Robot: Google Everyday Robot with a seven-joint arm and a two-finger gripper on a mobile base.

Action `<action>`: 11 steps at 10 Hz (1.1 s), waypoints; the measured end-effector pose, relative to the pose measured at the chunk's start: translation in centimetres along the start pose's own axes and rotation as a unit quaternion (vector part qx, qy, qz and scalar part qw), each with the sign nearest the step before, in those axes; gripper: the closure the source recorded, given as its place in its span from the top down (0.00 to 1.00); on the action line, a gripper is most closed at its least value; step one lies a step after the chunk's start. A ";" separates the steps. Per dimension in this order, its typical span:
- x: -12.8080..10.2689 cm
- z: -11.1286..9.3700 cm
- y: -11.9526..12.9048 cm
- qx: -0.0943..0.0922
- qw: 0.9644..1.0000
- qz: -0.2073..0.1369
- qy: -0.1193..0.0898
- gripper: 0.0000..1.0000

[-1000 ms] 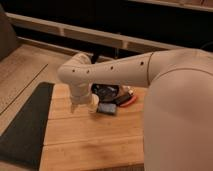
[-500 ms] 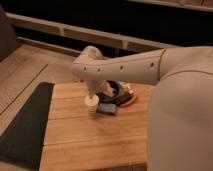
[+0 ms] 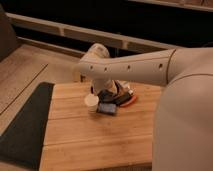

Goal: Place the ceramic cup in the ceramic bowl

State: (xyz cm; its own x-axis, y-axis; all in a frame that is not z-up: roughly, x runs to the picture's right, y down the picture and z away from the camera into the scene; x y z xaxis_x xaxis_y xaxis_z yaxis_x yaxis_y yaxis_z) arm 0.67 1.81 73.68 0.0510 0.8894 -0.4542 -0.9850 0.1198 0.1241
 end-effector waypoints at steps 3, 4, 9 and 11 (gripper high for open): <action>-0.9 2.2 -0.8 0.002 1.000 -0.006 0.020 0.65; -1.2 3.1 -0.9 -0.001 1.000 -0.006 0.029 0.65; -2.4 6.8 0.9 -0.055 0.996 -0.012 0.065 0.65; -2.4 8.0 2.0 -0.072 0.994 -0.032 0.080 0.65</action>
State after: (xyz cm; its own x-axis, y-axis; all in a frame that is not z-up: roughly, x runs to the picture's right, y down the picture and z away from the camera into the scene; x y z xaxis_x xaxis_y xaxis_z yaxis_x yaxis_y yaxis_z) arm -0.15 3.46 82.02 0.0991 0.7996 -0.5923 -0.9945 0.0997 -0.0318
